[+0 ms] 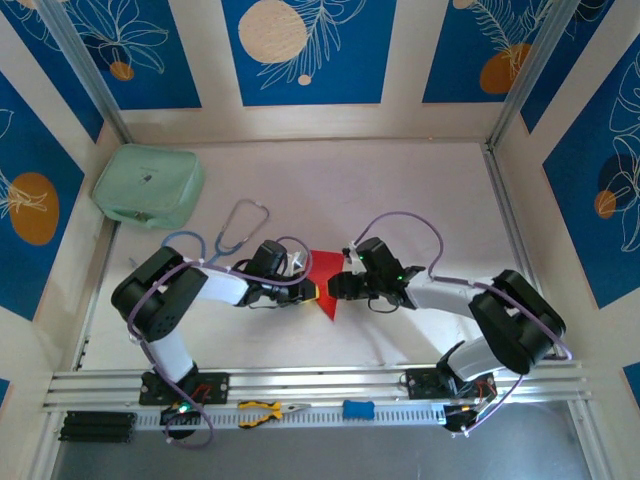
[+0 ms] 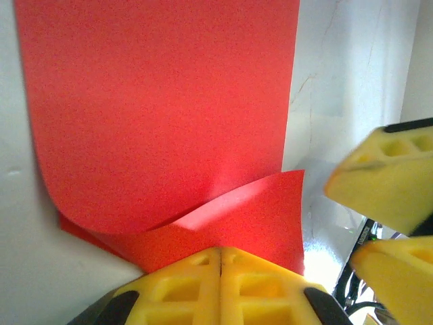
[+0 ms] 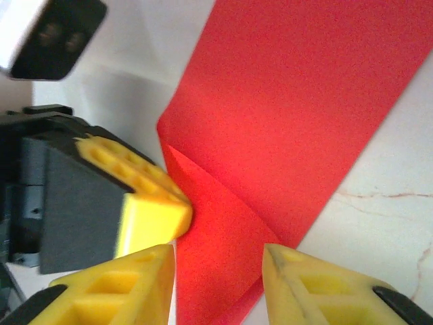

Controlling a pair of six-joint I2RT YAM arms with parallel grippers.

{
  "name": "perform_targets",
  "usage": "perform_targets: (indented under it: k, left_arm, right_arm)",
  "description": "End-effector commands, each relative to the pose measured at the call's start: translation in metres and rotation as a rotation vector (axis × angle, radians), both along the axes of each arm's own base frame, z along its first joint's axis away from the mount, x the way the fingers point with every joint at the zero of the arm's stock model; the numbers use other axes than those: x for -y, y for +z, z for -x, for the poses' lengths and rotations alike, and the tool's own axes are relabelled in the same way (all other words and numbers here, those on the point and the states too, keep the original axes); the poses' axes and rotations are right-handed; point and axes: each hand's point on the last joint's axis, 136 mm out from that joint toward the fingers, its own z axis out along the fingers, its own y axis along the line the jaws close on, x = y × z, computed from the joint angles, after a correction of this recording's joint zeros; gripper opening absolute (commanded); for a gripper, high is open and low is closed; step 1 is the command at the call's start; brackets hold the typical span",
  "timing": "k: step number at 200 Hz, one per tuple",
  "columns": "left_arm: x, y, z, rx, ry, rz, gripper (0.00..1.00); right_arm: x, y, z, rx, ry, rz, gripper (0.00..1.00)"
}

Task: Fold a paper plane with a square sheet of paper (pick it up from the middle)
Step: Third fold the triangle at the center of the table.

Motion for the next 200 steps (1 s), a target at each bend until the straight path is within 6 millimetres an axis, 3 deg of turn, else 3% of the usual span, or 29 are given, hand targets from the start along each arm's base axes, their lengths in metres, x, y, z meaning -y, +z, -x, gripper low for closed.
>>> perform_targets:
  k: [1,13,28,63,143,200]
  left_arm:
    - [-0.008,-0.019,0.010,-0.042,-0.009,-0.066,0.02]
    - [-0.008,-0.019,0.010,-0.042,-0.009,-0.065,0.02]
    - [-0.007,-0.020,0.009,-0.041,-0.010,-0.065,0.02]
    - [-0.007,-0.021,0.008,-0.042,-0.008,-0.066,0.02]
    - [-0.007,-0.022,0.009,-0.046,-0.015,-0.067,0.02]
    - [-0.006,-0.021,0.008,-0.045,-0.017,-0.069,0.01]
  right_arm:
    - [-0.002,0.009,0.013,-0.047,0.007,-0.029,0.39]
    - [-0.011,0.018,0.020,-0.053,0.039,-0.077,0.33]
    - [-0.026,0.027,0.029,-0.069,0.088,-0.124,0.19]
    - [-0.039,0.014,0.039,-0.121,0.105,-0.085,0.02]
    - [-0.051,-0.012,0.044,-0.189,0.127,0.014,0.00]
    - [-0.041,-0.030,0.050,-0.223,0.107,0.070,0.00]
